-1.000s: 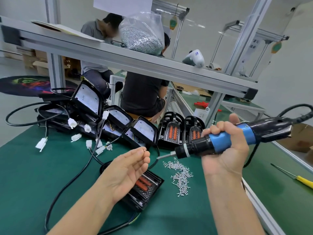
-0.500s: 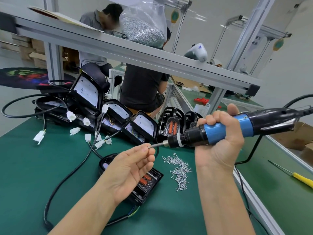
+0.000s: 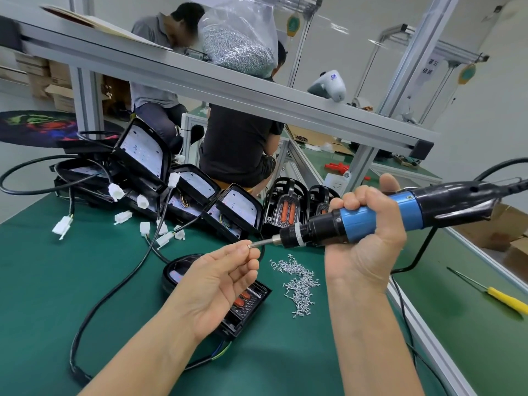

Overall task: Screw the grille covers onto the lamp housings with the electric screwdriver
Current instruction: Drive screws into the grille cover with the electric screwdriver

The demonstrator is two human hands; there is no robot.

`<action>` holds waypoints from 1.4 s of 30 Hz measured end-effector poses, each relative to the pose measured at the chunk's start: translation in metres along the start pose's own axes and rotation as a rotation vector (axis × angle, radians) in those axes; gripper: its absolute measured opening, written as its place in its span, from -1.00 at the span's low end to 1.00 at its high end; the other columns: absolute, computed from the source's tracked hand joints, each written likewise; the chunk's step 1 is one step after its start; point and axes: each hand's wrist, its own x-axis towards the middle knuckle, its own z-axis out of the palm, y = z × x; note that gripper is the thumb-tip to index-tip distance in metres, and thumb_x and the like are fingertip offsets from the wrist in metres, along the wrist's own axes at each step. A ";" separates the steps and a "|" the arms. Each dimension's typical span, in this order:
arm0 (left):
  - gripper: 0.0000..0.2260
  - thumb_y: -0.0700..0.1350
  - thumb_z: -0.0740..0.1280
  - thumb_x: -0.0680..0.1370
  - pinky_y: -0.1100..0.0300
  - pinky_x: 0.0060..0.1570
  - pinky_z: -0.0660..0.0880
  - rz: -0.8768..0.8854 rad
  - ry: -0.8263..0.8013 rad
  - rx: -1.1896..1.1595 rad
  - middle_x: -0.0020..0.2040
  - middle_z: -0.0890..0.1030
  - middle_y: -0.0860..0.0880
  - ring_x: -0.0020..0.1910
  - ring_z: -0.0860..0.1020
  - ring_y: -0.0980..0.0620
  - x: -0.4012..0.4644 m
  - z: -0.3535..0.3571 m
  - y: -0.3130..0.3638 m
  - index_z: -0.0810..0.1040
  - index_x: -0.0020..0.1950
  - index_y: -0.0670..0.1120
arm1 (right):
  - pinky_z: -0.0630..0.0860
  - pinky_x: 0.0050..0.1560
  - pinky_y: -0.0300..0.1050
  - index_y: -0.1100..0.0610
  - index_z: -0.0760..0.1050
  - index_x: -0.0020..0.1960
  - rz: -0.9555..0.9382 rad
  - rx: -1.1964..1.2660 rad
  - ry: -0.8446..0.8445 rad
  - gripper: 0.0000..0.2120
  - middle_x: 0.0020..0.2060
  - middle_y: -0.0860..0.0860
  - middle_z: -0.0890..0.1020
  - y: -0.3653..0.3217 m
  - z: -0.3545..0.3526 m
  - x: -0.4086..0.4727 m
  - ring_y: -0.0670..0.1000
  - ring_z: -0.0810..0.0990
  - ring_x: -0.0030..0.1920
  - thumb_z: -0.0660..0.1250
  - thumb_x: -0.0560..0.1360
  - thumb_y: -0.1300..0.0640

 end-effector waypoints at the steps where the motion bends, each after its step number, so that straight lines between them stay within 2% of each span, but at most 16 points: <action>1: -0.80 -0.25 0.36 0.36 0.28 -0.39 0.57 0.004 0.003 0.002 -0.27 0.64 -0.11 -0.39 0.59 0.07 0.000 0.000 0.000 0.58 -0.04 -0.24 | 0.49 -0.29 -0.26 0.06 0.43 -0.04 0.002 0.001 -0.002 -0.74 -0.46 -0.09 0.47 0.000 0.000 0.000 -0.13 0.45 -0.45 0.26 0.32 0.31; 13: -0.76 -0.26 0.36 0.33 0.29 -0.39 0.57 0.043 0.041 -0.001 -0.29 0.64 -0.11 -0.41 0.58 0.07 -0.003 0.004 -0.004 0.57 -0.02 -0.26 | 0.49 -0.27 -0.23 0.07 0.45 -0.03 0.002 -0.007 0.005 -0.73 -0.44 -0.08 0.46 0.001 -0.004 -0.002 -0.12 0.45 -0.44 0.27 0.32 0.32; 19: -0.92 -0.31 0.33 0.45 0.30 -0.35 0.55 0.295 0.135 0.177 -0.30 0.65 -0.11 -0.39 0.58 0.08 -0.001 0.002 -0.010 0.61 -0.11 -0.24 | 0.49 -0.26 -0.23 0.05 0.43 -0.04 -0.026 -0.007 0.031 -0.73 -0.45 -0.08 0.47 0.006 -0.004 -0.006 -0.11 0.45 -0.43 0.26 0.33 0.32; 23: -0.90 -0.26 0.35 0.40 0.29 -0.31 0.56 0.390 0.112 0.225 -0.31 0.65 -0.10 -0.37 0.58 0.07 -0.001 0.001 -0.008 0.62 -0.13 -0.22 | 0.50 -0.22 -0.21 0.04 0.42 -0.01 -0.018 0.004 0.025 -0.72 -0.43 -0.08 0.48 0.008 -0.007 -0.006 -0.10 0.47 -0.40 0.26 0.34 0.29; 25: -0.92 -0.29 0.35 0.42 0.29 -0.30 0.56 0.446 0.119 0.294 -0.30 0.66 -0.10 -0.36 0.58 0.08 0.000 0.000 -0.004 0.62 -0.13 -0.21 | 0.51 -0.18 -0.19 0.02 0.42 0.05 0.029 -0.029 -0.027 -0.69 -0.39 -0.07 0.51 0.006 -0.011 -0.006 -0.07 0.49 -0.34 0.27 0.37 0.29; 28: -0.89 -0.35 0.30 0.49 0.30 -0.29 0.56 0.468 0.164 0.322 -0.31 0.66 -0.08 -0.36 0.58 0.09 0.005 -0.005 0.001 0.61 -0.11 -0.21 | 0.54 -0.05 -0.15 -0.01 0.45 0.14 0.202 -0.049 -0.120 -0.60 -0.28 -0.03 0.54 0.006 -0.018 -0.005 -0.04 0.56 -0.25 0.33 0.39 0.33; 30: -0.88 -0.35 0.29 0.51 0.31 -0.29 0.57 0.453 0.173 0.305 -0.31 0.66 -0.08 -0.36 0.58 0.09 0.006 -0.010 0.001 0.61 -0.09 -0.22 | 0.57 -0.04 -0.13 -0.01 0.47 0.14 0.267 0.006 -0.083 -0.56 -0.27 0.00 0.52 0.010 -0.020 -0.005 -0.04 0.57 -0.28 0.37 0.36 0.37; 33: -0.88 -0.34 0.31 0.49 0.30 -0.28 0.57 0.423 0.134 0.318 -0.27 0.67 -0.11 -0.34 0.59 0.08 0.008 -0.012 0.002 0.63 -0.09 -0.21 | 0.57 -0.10 -0.16 -0.01 0.49 0.11 0.251 0.072 0.028 -0.56 -0.28 -0.01 0.51 0.018 -0.023 -0.008 -0.05 0.56 -0.32 0.34 0.33 0.37; 36: -0.84 -0.29 0.36 0.46 0.27 -0.24 0.57 0.359 0.086 0.449 -0.16 0.70 -0.11 -0.25 0.61 0.08 0.008 -0.015 0.009 0.65 -0.01 -0.13 | 0.58 -0.12 -0.14 -0.01 0.50 0.08 0.257 0.111 0.078 -0.57 -0.27 -0.01 0.53 0.023 -0.029 -0.011 -0.05 0.56 -0.30 0.33 0.33 0.38; 39: -0.63 -0.13 0.48 0.33 0.25 -0.11 0.53 0.306 0.037 0.636 0.01 0.69 0.05 -0.05 0.62 0.15 0.006 -0.024 0.022 0.61 0.12 0.05 | 0.56 -0.09 -0.15 -0.02 0.51 0.08 0.257 0.121 0.125 -0.57 -0.25 -0.02 0.54 0.024 -0.036 -0.008 -0.05 0.56 -0.29 0.32 0.32 0.39; 40: -0.58 -0.10 0.53 0.29 0.25 -0.06 0.51 0.336 0.073 0.671 0.04 0.68 0.09 0.00 0.61 0.18 0.005 -0.030 0.028 0.59 0.12 0.09 | 0.56 -0.10 -0.15 -0.02 0.52 0.08 0.255 0.122 0.135 -0.57 -0.25 -0.01 0.54 0.024 -0.038 -0.007 -0.05 0.56 -0.29 0.32 0.31 0.39; 42: -0.67 -0.11 0.52 0.35 0.21 0.03 0.45 0.438 0.273 0.725 0.05 0.66 0.07 0.03 0.58 0.15 0.008 -0.047 0.042 0.59 0.07 0.09 | 0.57 -0.14 -0.15 -0.01 0.52 0.08 0.250 0.119 0.142 -0.56 -0.24 -0.01 0.54 0.023 -0.043 -0.005 -0.05 0.56 -0.30 0.33 0.30 0.39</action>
